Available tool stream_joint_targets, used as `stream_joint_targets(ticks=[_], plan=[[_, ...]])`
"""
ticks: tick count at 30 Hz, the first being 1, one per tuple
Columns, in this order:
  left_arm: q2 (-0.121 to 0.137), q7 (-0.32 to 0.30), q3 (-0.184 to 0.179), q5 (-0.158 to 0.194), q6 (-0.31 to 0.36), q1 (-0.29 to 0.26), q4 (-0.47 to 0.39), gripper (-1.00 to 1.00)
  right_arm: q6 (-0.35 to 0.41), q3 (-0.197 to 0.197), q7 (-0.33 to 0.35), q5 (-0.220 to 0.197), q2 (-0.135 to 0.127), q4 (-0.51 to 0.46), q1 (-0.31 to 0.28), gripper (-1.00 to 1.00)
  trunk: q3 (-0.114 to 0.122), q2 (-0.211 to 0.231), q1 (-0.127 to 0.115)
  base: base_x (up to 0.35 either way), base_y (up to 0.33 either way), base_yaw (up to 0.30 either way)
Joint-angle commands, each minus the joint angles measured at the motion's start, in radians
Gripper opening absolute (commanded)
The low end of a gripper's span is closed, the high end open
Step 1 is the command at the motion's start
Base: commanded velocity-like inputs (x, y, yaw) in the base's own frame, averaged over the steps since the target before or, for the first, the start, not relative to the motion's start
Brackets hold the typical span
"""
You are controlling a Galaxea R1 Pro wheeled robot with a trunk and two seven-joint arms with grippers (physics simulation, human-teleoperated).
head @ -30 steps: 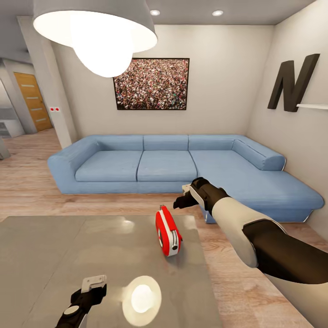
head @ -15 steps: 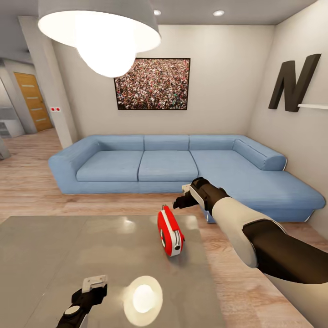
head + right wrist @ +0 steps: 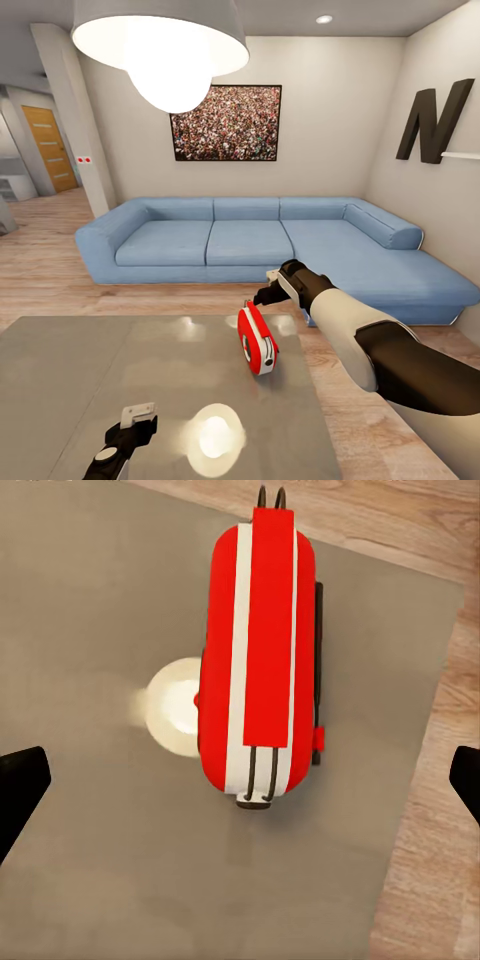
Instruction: Turn on the radio receiver that's on the table in the living room.
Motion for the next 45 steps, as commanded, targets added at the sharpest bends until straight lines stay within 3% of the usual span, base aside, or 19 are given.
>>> stream_joint_targets(ticks=[1,4,8,45], plan=[[0.000,0.000,0.000,0.000,0.000,0.000,0.000,1.00,-0.001,0.000,0.000,0.000,0.000,0.000,0.000,1.00,0.000,0.000,0.000,0.000,0.002,0.000],[0.000,0.000,0.000,0.000,0.000,0.000,0.000,1.00,-0.062,0.001,-0.008,0.002,0.000,0.001,0.000,1.00,0.000,0.000,0.000,0.000,0.000,0.000],[-0.001,0.000,0.000,0.000,-0.001,0.000,0.000,1.00,-0.082,0.001,-0.003,0.001,0.000,0.001,0.000,1.00,0.000,0.000,0.000,0.000,0.000,0.000],[-0.002,0.000,-0.002,0.000,-0.003,0.000,0.000,1.00,-0.077,0.002,-0.005,0.001,0.000,0.003,0.000,1.00,0.000,0.000,0.000,0.024,0.000,0.000]])
